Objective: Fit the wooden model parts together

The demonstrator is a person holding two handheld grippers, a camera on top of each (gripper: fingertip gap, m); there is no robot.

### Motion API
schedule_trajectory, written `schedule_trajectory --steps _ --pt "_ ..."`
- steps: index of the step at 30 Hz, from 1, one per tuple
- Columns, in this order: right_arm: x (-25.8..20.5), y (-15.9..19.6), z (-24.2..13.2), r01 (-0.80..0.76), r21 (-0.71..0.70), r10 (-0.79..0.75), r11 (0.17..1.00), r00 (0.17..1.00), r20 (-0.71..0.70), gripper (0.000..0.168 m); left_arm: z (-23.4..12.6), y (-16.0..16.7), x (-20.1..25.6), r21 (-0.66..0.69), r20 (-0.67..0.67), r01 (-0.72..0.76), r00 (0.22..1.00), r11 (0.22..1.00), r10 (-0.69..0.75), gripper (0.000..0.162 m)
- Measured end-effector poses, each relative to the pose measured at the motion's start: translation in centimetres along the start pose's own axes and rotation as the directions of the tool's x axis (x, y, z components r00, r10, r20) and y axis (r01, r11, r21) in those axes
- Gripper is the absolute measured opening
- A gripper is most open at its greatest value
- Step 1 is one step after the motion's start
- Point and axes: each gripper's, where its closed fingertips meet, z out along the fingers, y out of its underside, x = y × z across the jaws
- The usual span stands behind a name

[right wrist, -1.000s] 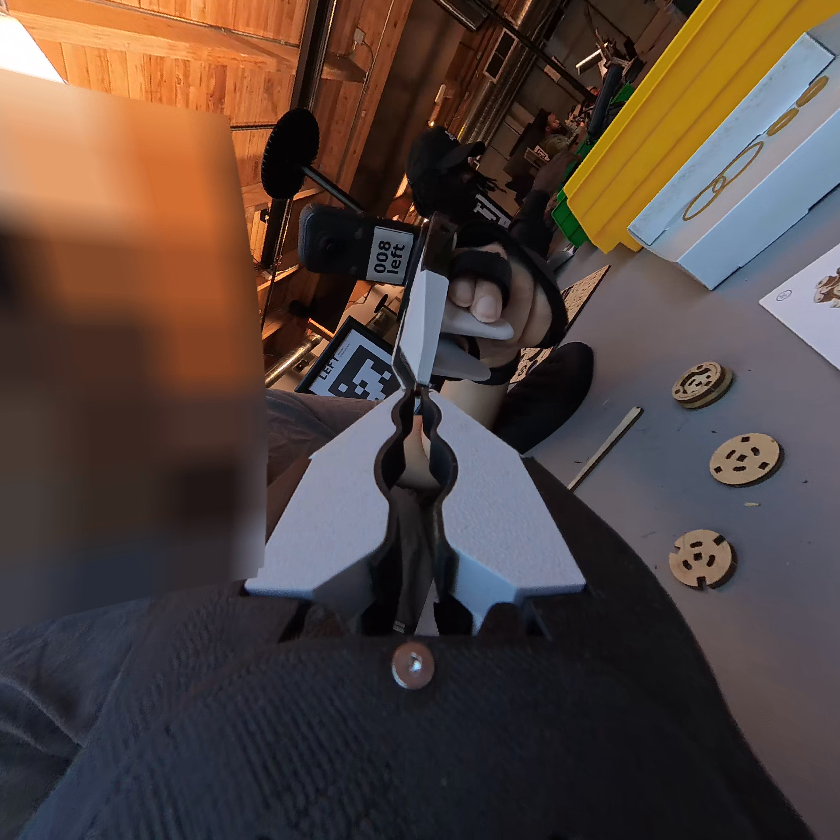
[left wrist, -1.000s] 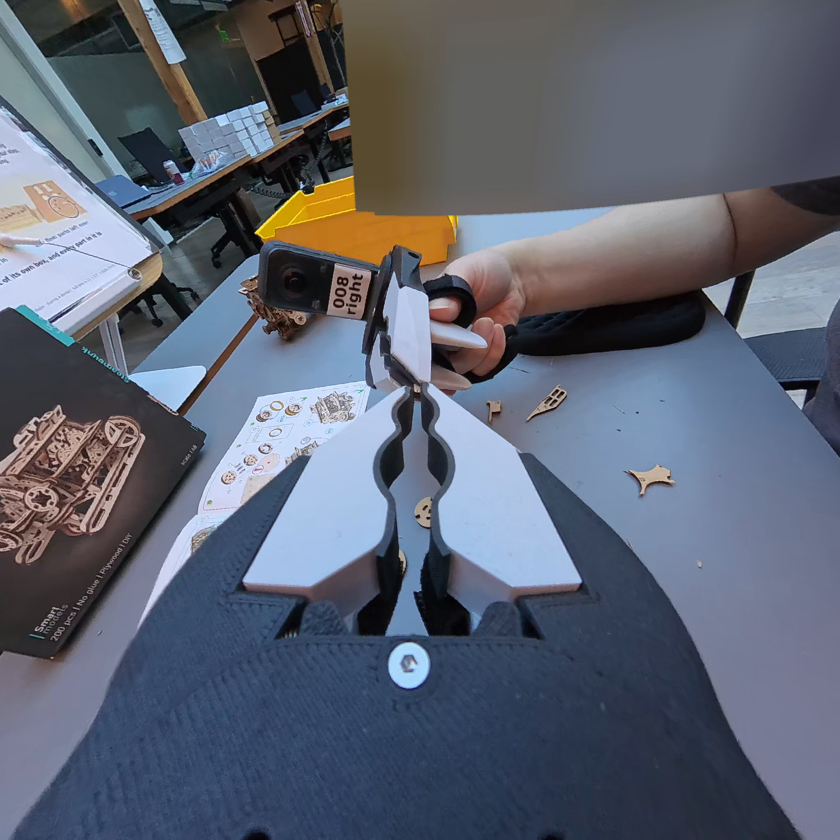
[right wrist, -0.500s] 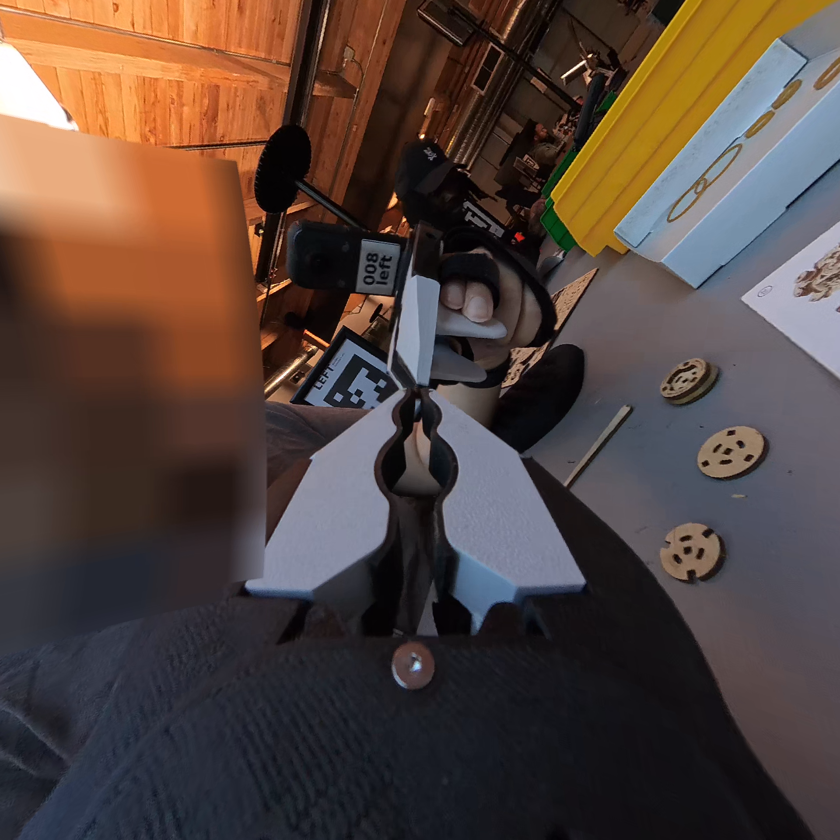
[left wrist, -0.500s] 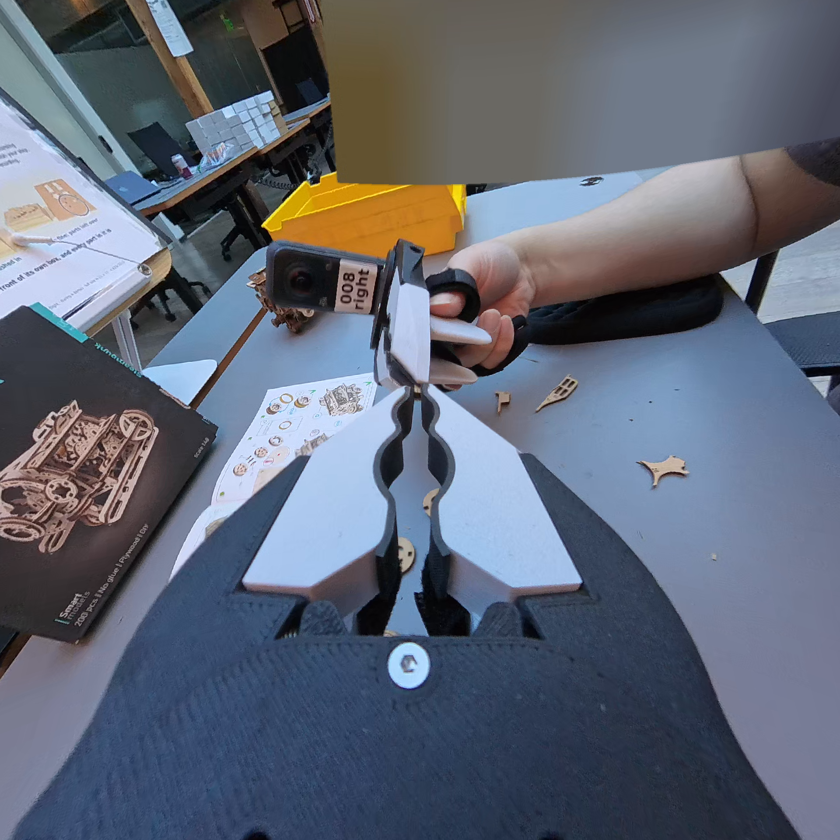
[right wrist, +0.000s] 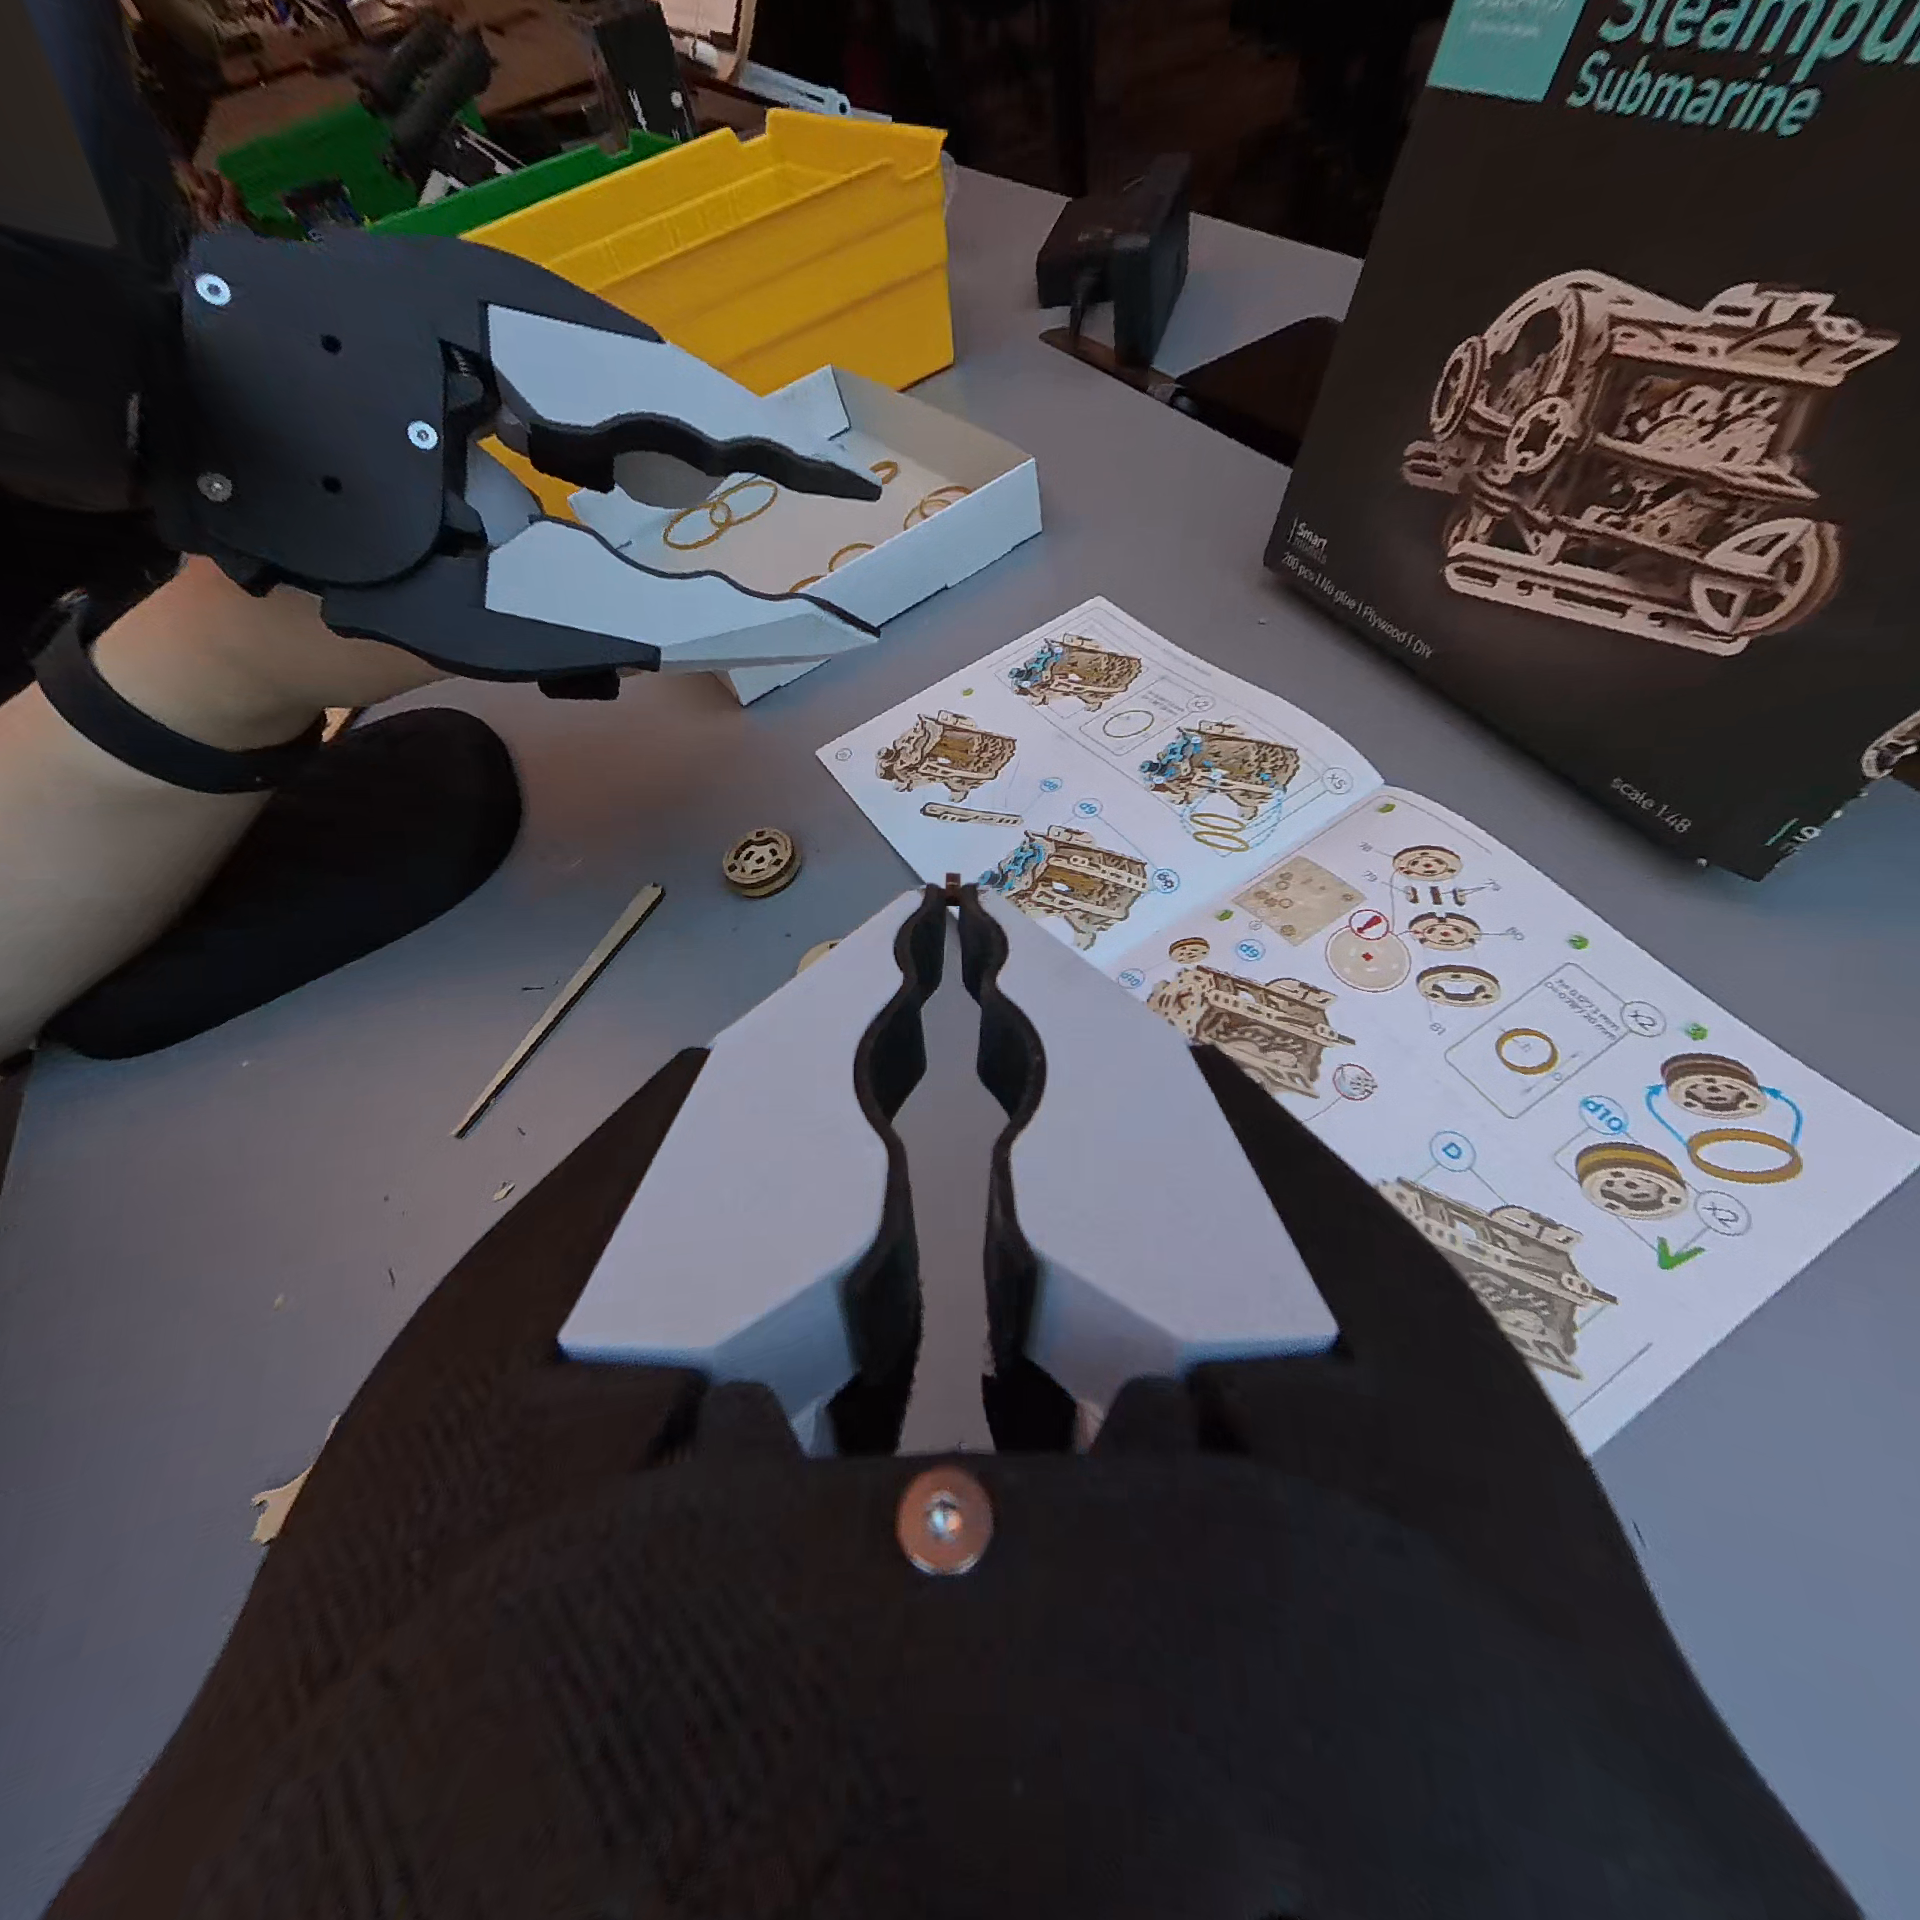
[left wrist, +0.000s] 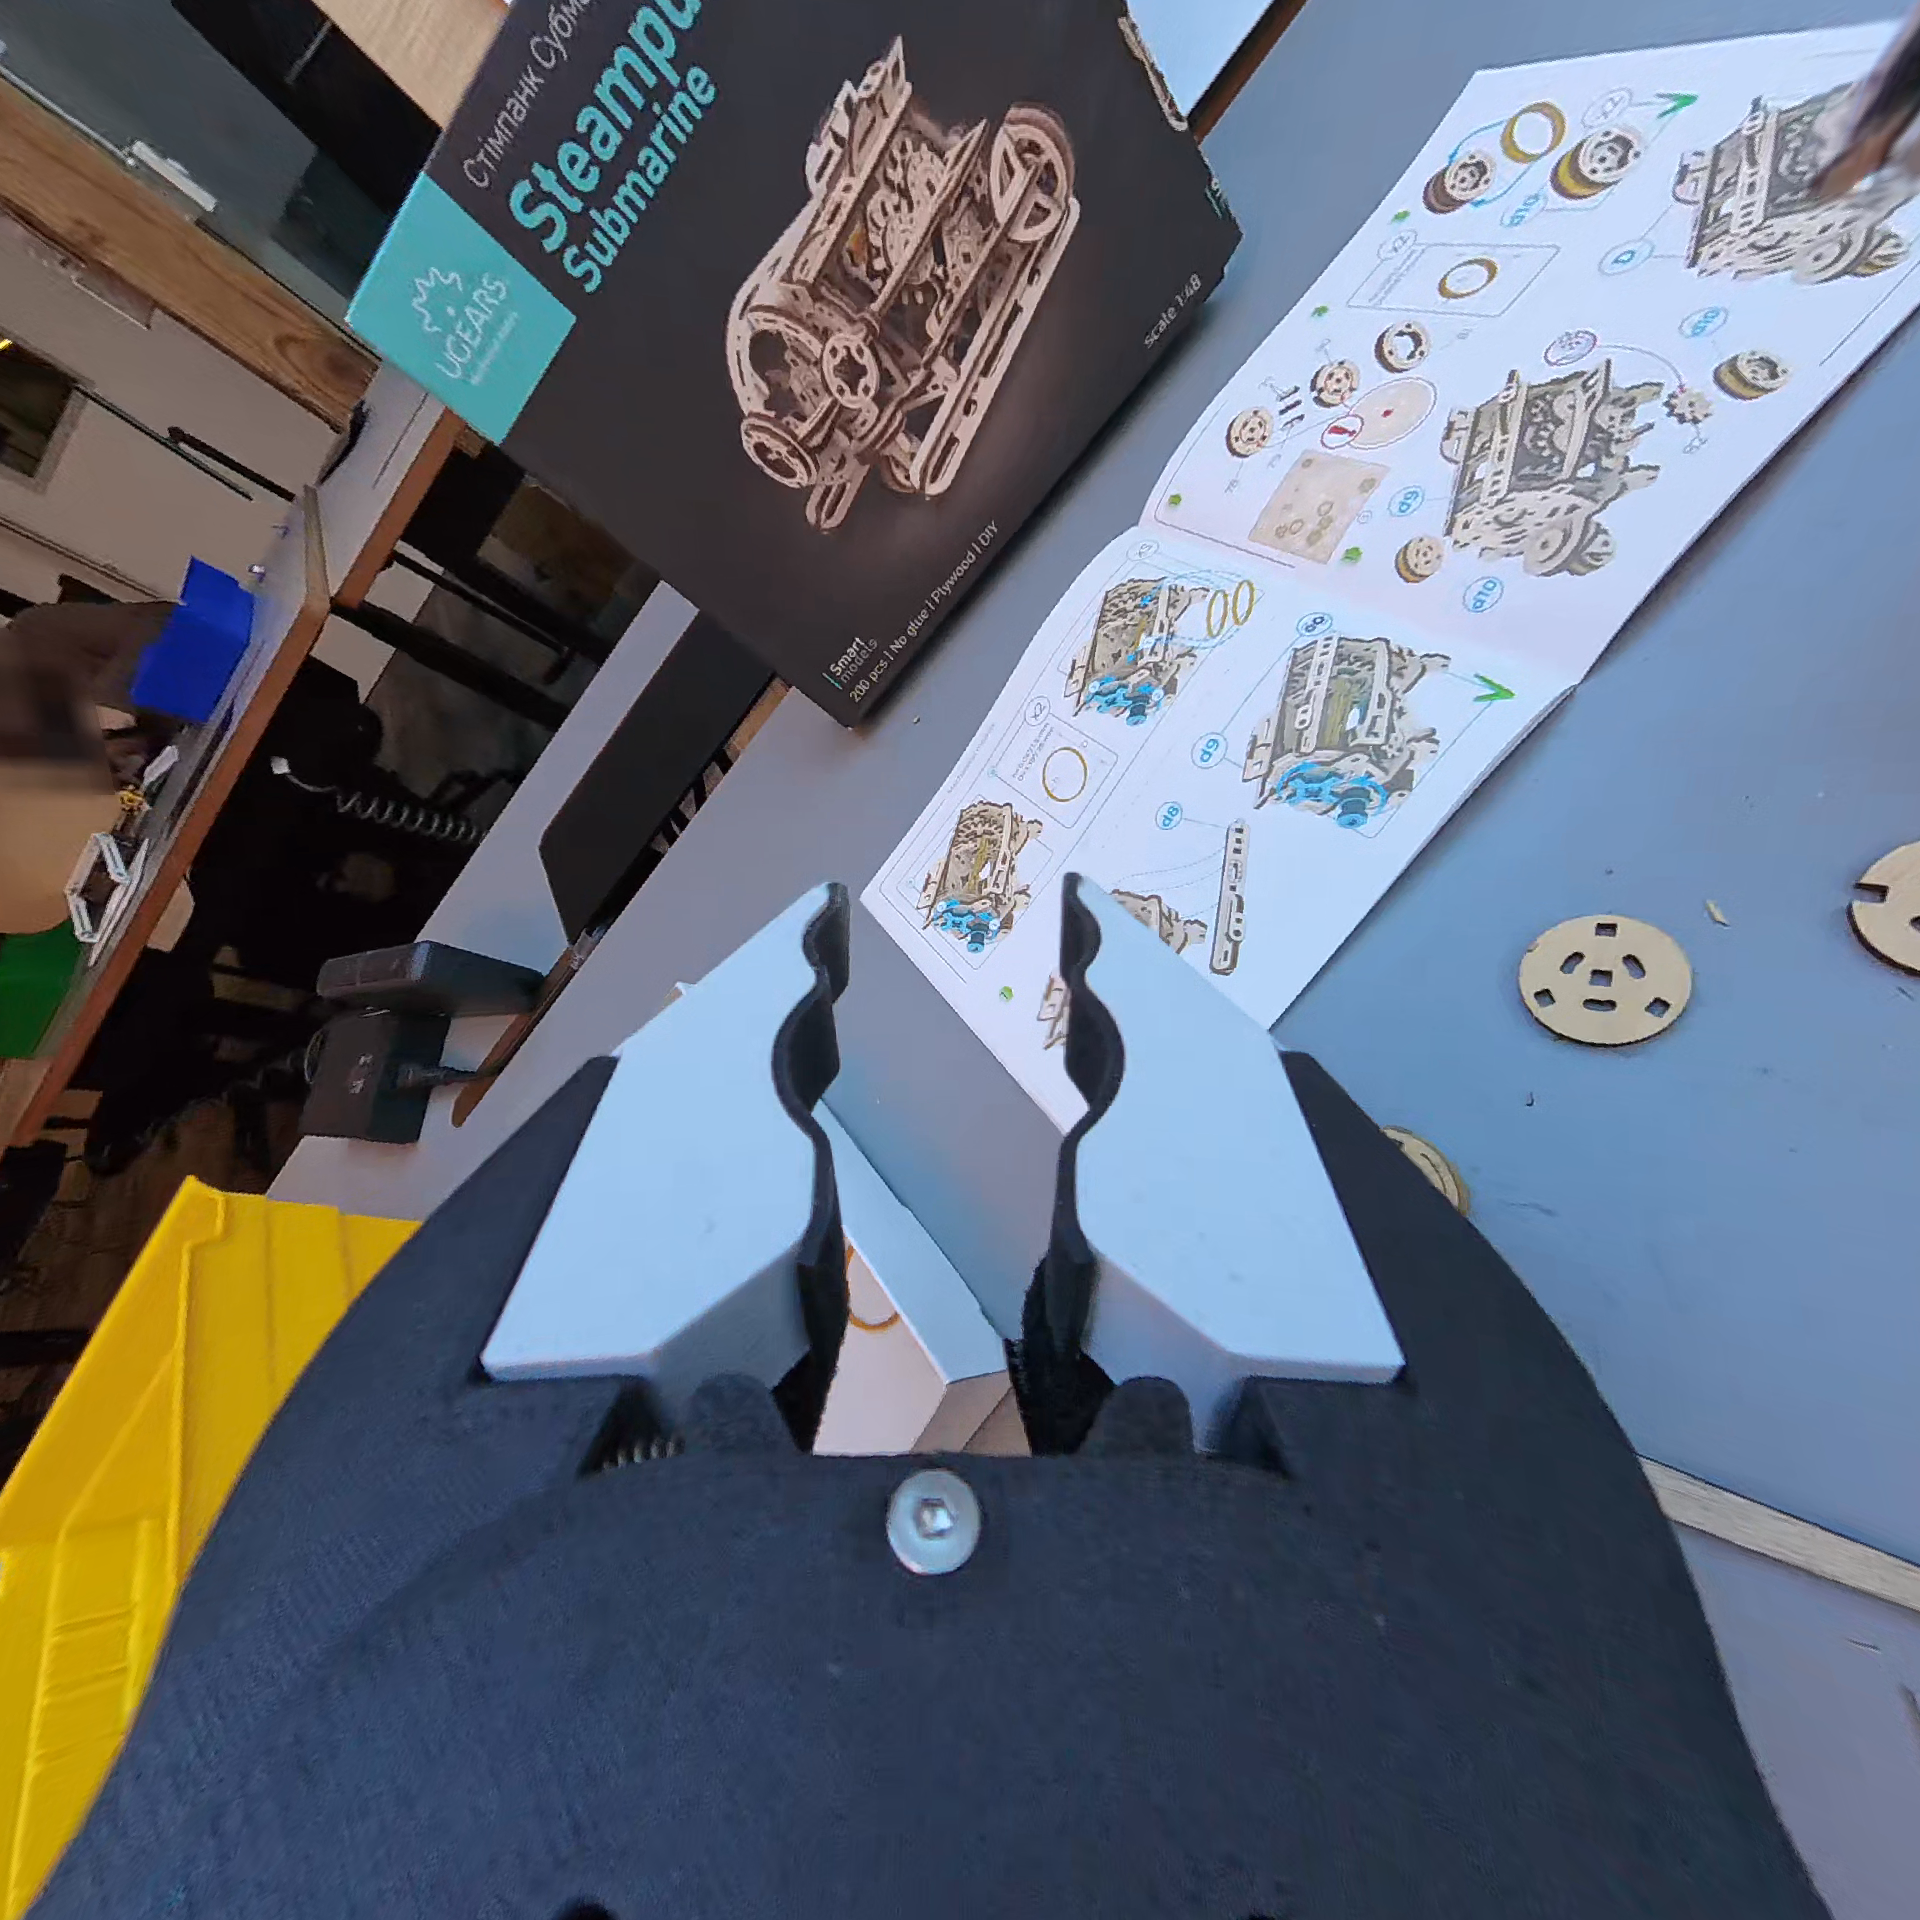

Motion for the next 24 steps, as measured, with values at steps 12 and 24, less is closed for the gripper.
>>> schedule_trajectory --steps 12,24 --pt "-2.2 3.4 3.3 -0.051 -0.322 0.073 0.945 0.996 0.056 0.001 0.0 -0.3 -0.2 0.050 -0.111 0.246 0.965 0.968 -0.239 0.037" --pt "-3.3 6.9 6.4 -0.113 -0.776 0.181 0.621 0.983 0.002 0.001 0.6 1.2 -2.5 0.058 -0.298 0.653 0.733 0.755 -0.611 0.031"
